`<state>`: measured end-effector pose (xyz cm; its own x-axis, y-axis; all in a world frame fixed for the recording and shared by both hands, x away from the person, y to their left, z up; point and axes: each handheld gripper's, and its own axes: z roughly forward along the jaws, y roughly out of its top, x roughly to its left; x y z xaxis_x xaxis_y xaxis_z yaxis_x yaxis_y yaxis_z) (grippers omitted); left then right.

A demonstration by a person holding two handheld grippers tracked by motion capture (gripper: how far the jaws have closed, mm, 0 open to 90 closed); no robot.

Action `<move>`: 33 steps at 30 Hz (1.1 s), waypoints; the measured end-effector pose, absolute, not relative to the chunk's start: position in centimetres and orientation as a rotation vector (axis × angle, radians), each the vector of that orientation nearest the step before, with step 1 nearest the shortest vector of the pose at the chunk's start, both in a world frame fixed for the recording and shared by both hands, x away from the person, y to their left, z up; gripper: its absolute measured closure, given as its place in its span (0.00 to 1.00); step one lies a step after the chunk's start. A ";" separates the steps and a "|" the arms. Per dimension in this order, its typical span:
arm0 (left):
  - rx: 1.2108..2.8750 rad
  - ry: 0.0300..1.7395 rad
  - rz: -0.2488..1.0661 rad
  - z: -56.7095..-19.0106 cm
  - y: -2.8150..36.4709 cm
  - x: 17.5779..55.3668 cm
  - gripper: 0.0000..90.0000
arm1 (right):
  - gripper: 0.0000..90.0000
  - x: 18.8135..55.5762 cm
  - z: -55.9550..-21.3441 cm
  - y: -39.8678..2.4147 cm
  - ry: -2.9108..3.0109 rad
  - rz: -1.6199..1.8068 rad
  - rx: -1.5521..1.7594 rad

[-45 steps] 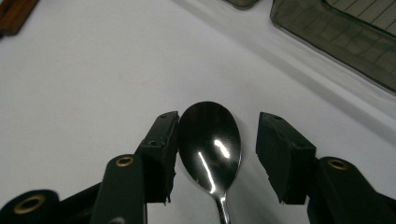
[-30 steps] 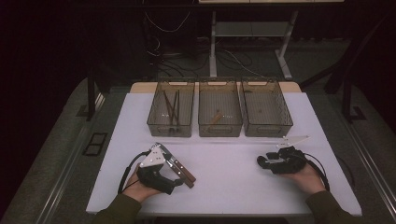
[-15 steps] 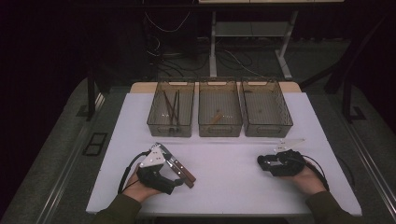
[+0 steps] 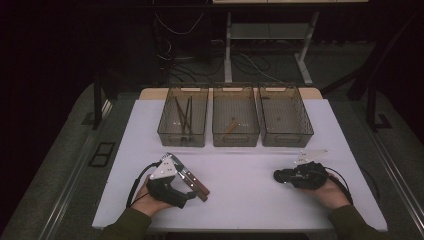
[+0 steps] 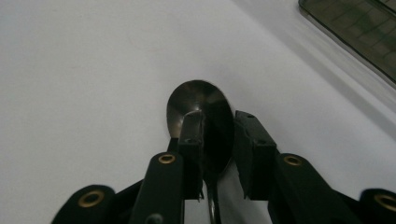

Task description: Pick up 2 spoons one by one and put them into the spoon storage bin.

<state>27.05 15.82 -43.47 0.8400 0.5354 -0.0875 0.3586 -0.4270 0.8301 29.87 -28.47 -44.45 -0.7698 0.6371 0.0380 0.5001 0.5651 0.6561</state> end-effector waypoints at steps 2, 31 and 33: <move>2.061 0.654 0.234 -43.5 15.8 27.1 0.01 | 0.86 29.9 -44.4 -28.5 2.592 0.991 0.947; 2.063 0.647 0.235 -43.4 15.9 27.1 0.01 | 0.99 28.3 -43.2 -28.4 2.602 1.001 0.820; 2.062 0.647 0.235 -43.4 15.9 27.1 0.01 | 0.99 28.3 -43.2 -28.3 2.605 0.997 0.813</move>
